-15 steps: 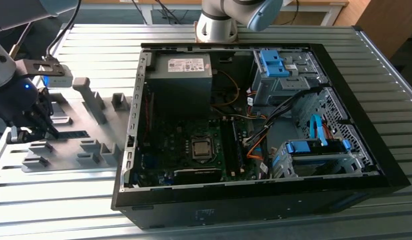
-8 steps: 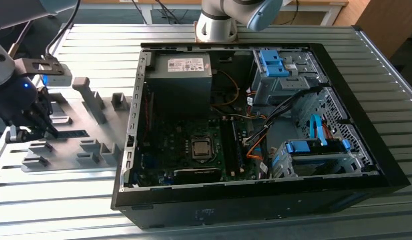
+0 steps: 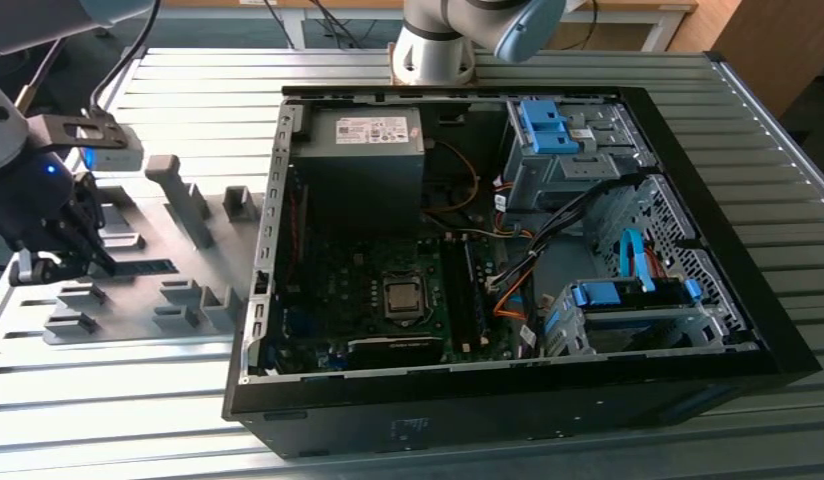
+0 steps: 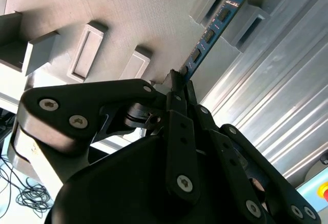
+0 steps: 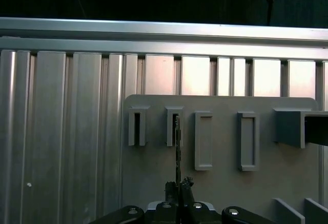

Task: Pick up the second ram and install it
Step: 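Pick up the second ram and move it above second insertion slot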

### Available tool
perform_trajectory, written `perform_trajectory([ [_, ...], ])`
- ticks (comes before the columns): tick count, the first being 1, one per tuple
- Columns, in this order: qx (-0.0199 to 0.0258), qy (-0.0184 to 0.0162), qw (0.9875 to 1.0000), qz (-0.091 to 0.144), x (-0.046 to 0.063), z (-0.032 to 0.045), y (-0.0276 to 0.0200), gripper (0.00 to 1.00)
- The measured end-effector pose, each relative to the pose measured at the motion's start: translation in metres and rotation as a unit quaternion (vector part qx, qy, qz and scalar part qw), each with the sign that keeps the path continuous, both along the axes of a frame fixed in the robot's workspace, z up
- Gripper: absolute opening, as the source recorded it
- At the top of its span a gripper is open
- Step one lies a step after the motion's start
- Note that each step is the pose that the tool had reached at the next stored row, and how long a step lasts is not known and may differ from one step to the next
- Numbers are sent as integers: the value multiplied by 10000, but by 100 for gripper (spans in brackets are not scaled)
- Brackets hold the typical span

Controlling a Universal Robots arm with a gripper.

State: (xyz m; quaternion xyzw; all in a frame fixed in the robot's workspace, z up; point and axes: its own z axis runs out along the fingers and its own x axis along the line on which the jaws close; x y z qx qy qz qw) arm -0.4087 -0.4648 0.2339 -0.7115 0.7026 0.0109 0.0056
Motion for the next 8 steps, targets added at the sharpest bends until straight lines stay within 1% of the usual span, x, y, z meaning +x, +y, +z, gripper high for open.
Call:
perform_trajectory([
  [8, 0, 0, 10000, 0, 0, 23, 0, 14],
])
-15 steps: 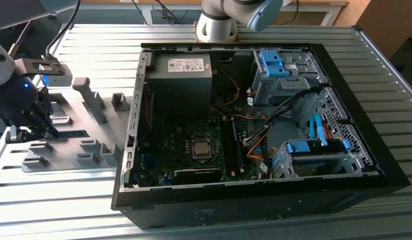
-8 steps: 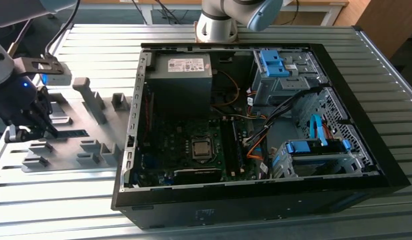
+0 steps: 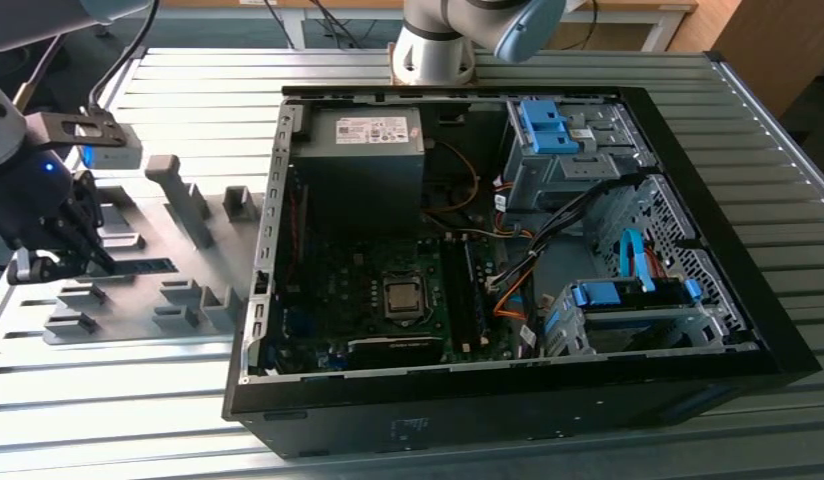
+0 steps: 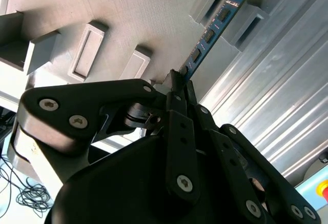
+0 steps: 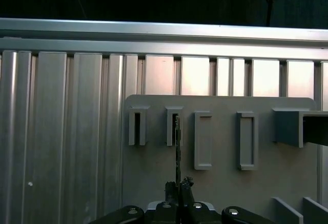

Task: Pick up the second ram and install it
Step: 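Pick up the second ram and move it above second insertion slot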

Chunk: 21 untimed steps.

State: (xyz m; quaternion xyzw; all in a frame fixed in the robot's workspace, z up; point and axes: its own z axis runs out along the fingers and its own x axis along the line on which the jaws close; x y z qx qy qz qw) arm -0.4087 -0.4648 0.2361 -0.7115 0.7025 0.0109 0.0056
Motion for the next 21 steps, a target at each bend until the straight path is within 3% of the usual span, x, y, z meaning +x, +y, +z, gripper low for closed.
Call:
perform_trajectory([
  [21, 0, -1, 10000, -1, 0, 90, 0, 14],
])
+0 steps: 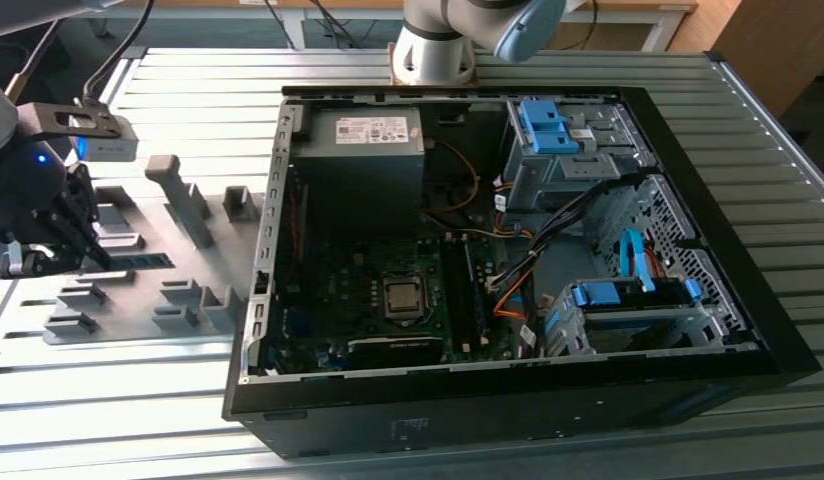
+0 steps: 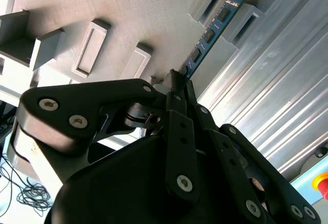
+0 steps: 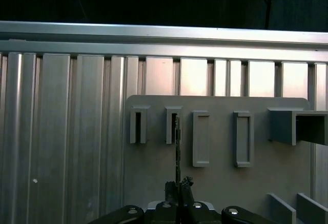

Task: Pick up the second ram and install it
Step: 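Pick up the second ram and move it above second insertion slot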

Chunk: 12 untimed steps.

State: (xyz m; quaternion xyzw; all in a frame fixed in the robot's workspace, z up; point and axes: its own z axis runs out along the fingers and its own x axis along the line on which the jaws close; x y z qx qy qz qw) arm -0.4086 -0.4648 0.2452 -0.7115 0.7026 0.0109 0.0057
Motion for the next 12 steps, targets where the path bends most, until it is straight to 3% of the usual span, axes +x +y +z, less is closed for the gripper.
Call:
perform_trajectory([
  [12, -1, 1, 10000, -21, 0, 32, 0, 14],
])
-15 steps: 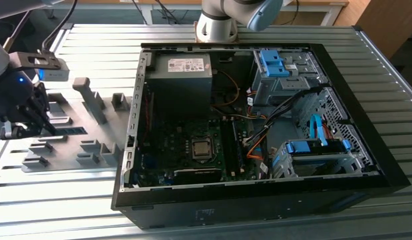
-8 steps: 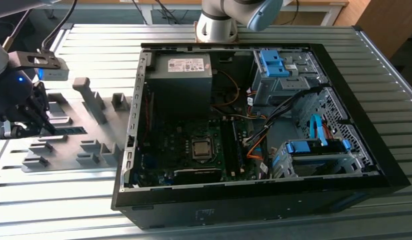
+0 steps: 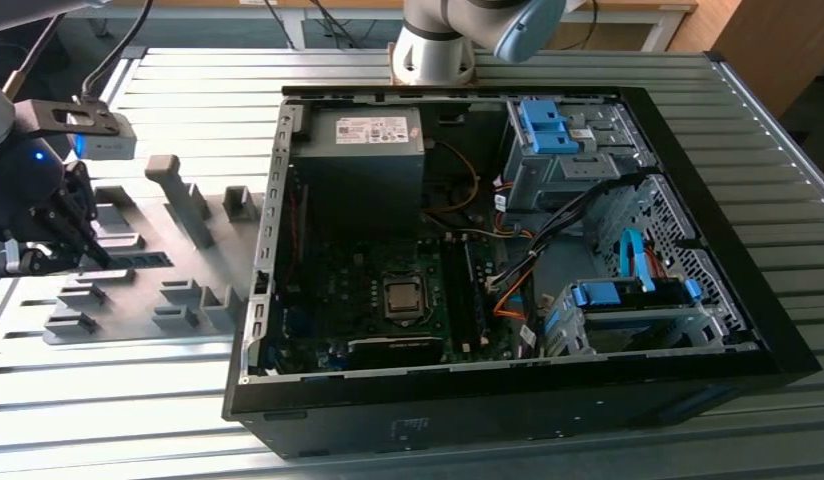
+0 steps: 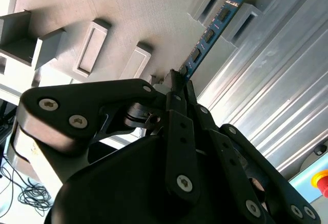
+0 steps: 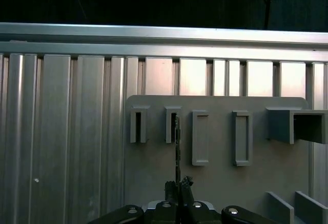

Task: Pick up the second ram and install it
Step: 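Pick up the second ram and move it above second insertion slot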

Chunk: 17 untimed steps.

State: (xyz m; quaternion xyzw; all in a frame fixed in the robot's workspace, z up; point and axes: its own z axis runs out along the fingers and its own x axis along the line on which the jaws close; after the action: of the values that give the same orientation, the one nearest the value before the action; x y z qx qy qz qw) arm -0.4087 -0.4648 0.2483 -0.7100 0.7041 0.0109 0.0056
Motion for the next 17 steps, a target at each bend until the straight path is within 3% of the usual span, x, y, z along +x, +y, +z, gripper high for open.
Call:
perform_trajectory([
  [17, 0, 0, 10000, 0, 0, 50, 0, 14],
])
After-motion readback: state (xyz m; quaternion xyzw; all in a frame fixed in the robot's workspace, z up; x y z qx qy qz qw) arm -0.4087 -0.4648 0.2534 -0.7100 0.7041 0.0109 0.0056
